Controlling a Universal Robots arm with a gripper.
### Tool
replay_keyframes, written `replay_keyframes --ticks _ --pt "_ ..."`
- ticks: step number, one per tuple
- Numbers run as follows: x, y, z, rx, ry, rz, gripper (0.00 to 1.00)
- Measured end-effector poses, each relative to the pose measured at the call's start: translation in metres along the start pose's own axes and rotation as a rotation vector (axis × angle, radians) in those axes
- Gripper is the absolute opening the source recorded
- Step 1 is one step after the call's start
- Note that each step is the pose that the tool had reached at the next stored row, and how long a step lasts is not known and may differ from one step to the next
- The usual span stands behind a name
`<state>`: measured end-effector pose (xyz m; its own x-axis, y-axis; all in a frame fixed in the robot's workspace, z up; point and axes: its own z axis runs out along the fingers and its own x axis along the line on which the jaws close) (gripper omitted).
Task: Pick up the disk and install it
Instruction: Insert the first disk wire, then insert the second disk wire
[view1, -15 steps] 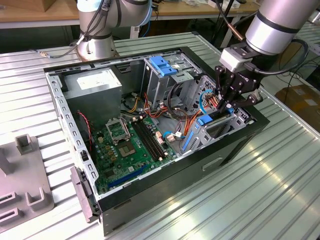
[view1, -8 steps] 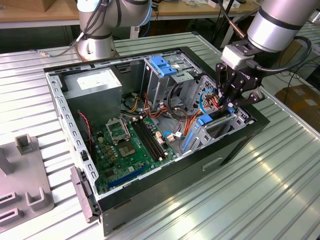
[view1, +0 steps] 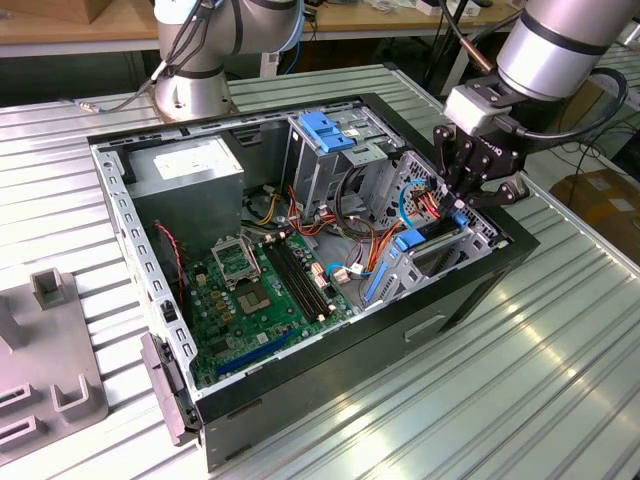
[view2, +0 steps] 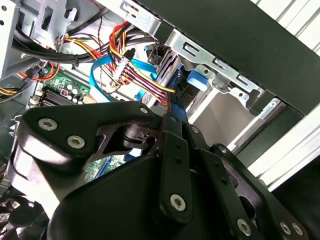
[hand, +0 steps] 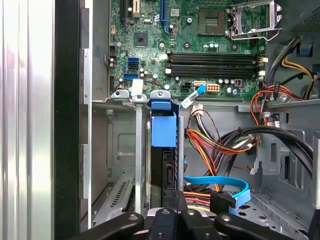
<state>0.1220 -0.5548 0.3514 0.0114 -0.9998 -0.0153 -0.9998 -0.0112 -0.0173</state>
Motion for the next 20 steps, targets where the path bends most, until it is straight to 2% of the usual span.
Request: replay_keyframes --ticks 13,17,20 --pt "0.0000 -0.0001 -0.0011 0.0000 0.0001 0.000 0.10" --pt "-0.0001 -0.0002 -0.0052 -0.0015 0.0000 0.000 0.10" --pt "-0.0003 -0.0004 -0.0136 -0.0017 -0.0002 0.000 0.10"
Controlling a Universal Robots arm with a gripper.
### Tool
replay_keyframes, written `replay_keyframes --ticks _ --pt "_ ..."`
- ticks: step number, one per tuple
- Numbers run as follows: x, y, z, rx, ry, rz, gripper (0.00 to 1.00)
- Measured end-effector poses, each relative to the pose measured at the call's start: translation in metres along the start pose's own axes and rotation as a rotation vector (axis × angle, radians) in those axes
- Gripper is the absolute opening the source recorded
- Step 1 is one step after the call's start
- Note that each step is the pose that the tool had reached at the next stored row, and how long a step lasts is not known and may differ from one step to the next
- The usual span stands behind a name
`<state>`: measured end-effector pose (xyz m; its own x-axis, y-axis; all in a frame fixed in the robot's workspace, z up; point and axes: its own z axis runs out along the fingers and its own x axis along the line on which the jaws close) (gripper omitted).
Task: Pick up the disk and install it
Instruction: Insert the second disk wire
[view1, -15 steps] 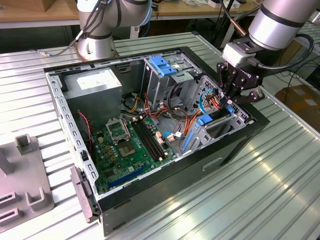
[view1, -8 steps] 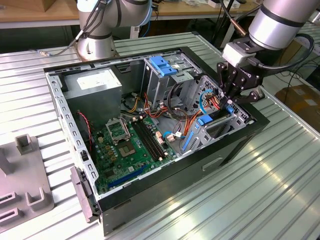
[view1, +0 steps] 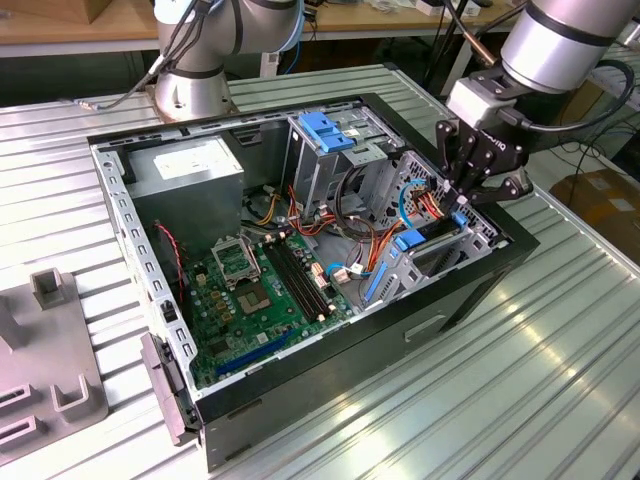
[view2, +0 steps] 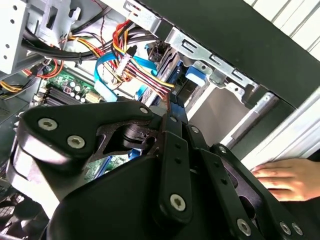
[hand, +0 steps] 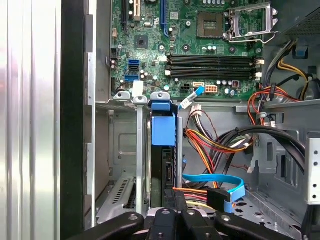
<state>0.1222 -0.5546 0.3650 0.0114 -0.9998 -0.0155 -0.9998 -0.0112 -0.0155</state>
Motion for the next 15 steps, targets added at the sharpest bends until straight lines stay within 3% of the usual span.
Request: replay_keyframes --ticks 1,6,10,15 --pt "-0.0004 0.0000 -0.0039 -0.0002 -0.0002 0.000 0.10" --pt "-0.0006 0.0013 -0.0071 -0.0046 -0.0024 0.000 0.10" --pt "-0.0014 0.0016 -0.0151 -0.0055 -0.0026 0.000 0.10" --pt "-0.0076 0.0014 -0.0226 -0.0064 -0.0028 0.000 0.10"
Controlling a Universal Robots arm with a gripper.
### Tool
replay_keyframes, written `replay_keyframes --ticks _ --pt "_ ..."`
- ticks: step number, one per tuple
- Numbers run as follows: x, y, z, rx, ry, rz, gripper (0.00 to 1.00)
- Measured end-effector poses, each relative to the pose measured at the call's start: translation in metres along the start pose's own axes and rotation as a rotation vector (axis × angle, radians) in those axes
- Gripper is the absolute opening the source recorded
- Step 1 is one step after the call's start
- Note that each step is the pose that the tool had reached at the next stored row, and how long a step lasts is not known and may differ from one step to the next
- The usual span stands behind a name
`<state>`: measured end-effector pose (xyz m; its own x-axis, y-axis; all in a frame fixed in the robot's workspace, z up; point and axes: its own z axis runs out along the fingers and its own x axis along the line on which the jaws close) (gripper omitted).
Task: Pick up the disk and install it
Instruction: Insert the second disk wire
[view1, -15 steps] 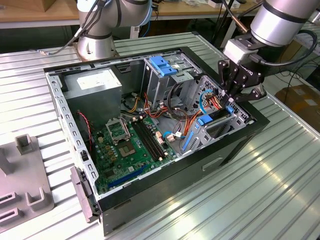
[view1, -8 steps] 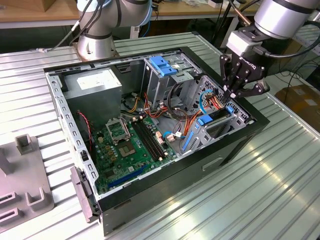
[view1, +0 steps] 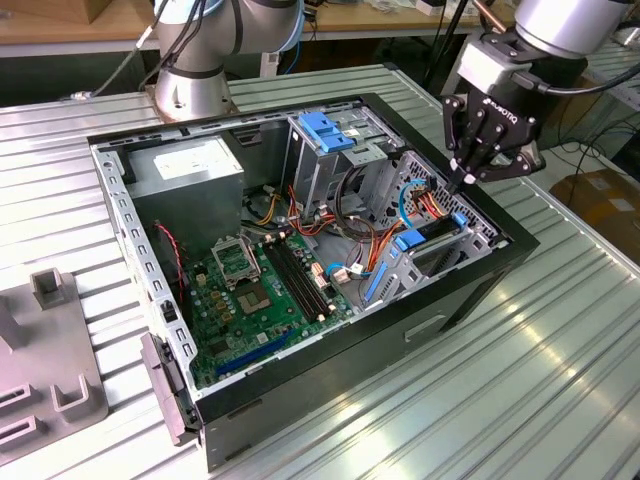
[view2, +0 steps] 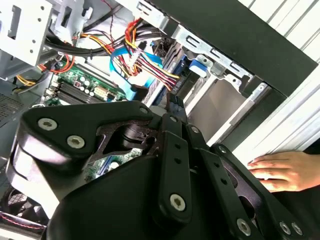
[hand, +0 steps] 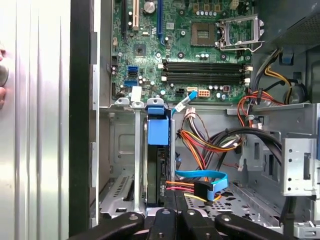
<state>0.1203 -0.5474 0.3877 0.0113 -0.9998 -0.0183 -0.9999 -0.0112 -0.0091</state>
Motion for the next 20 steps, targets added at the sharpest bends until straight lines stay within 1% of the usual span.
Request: replay_keyframes --ticks 4,7,9,12,15,16,17,18,19,20 --pt "-0.0130 0.0020 -0.0003 -0.0003 0.0000 0.000 0.10" --pt "-0.0204 0.0037 -0.0009 -0.0004 0.0004 0.000 0.10" --pt "-0.0251 0.0061 -0.0008 -0.0004 0.0014 0.000 0.10" --pt "-0.0282 0.0086 -0.0008 -0.0004 0.0029 0.000 0.10" --pt "-0.0290 0.0098 -0.0009 -0.0005 0.0079 0.000 0.10" --pt "-0.0291 0.0098 -0.0009 -0.0005 0.0108 0.000 0.10" --pt "-0.0293 0.0097 -0.0009 -0.0006 0.0173 0.000 0.10" --pt "-0.0297 0.0098 -0.0007 -0.0007 0.0310 0.000 0.10" --pt "-0.0303 0.0098 -0.0004 -0.0009 0.0473 0.000 0.11" --pt "-0.0309 0.0098 -0.0003 -0.0010 0.0580 -0.001 0.11"
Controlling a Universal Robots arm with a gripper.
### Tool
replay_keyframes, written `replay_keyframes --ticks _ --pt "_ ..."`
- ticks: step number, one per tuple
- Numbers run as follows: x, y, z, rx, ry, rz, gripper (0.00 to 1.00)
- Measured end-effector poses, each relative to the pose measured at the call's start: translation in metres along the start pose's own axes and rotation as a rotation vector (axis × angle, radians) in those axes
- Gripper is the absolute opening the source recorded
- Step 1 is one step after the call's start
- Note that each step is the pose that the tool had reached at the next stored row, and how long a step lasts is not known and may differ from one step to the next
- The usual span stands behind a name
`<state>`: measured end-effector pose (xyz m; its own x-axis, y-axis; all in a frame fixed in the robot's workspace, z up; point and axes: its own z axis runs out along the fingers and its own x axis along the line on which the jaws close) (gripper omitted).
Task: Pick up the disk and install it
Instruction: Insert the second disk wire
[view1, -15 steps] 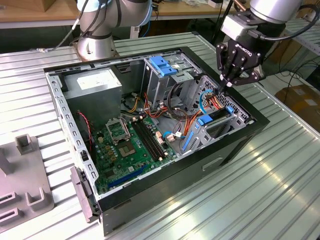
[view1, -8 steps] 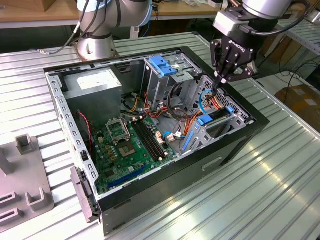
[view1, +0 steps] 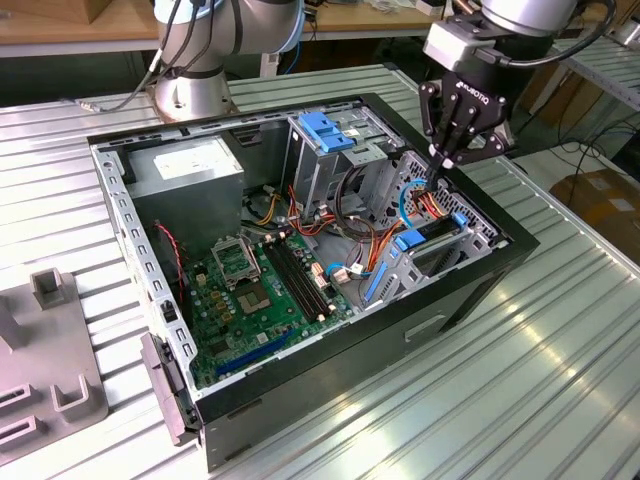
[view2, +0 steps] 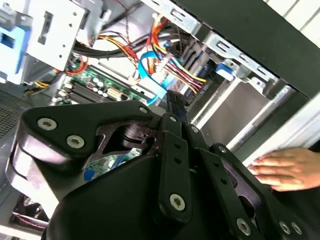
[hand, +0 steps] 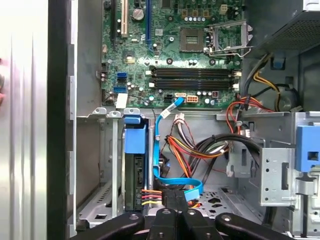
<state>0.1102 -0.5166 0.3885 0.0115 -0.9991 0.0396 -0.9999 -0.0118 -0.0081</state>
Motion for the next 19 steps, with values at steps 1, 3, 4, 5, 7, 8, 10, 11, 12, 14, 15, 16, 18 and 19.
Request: replay_keyframes --ticks 1,3,4,5,7,8,10,11,12,14,15,16,18,19 --pt "-0.0007 0.0000 0.0001 -0.0001 0.0079 0.000 0.11" --pt "-0.0032 0.0000 0.0006 -0.0004 0.0322 0.000 0.18" --pt "-0.0045 -0.0001 0.0006 -0.0005 0.0418 0.000 0.18" --pt "-0.0057 0.0000 0.0006 -0.0006 0.0483 0.000 0.18" --pt "-0.0087 -0.0001 0.0005 -0.0006 0.0541 -0.001 0.18" --pt "-0.0098 -0.0002 0.0005 -0.0006 0.0553 -0.001 0.18" --pt "-0.0113 -0.0003 0.0004 -0.0006 0.0566 -0.001 0.19" --pt "-0.0120 -0.0003 0.0004 -0.0007 0.0568 -0.001 0.25" --pt "-0.0126 -0.0004 0.0004 -0.0007 0.0574 0.000 0.25" --pt "-0.0140 -0.0008 0.0003 -0.0007 0.0588 -0.001 0.25" --pt "-0.0149 -0.0009 0.0004 -0.0007 0.0590 -0.001 0.25" --pt "-0.0154 -0.0010 0.0006 -0.0006 0.0593 -0.001 0.25" --pt "-0.0157 -0.0010 0.0022 -0.0007 0.0640 -0.001 0.25" --pt "-0.0158 -0.0010 0.0029 -0.0008 0.0671 -0.001 0.25"
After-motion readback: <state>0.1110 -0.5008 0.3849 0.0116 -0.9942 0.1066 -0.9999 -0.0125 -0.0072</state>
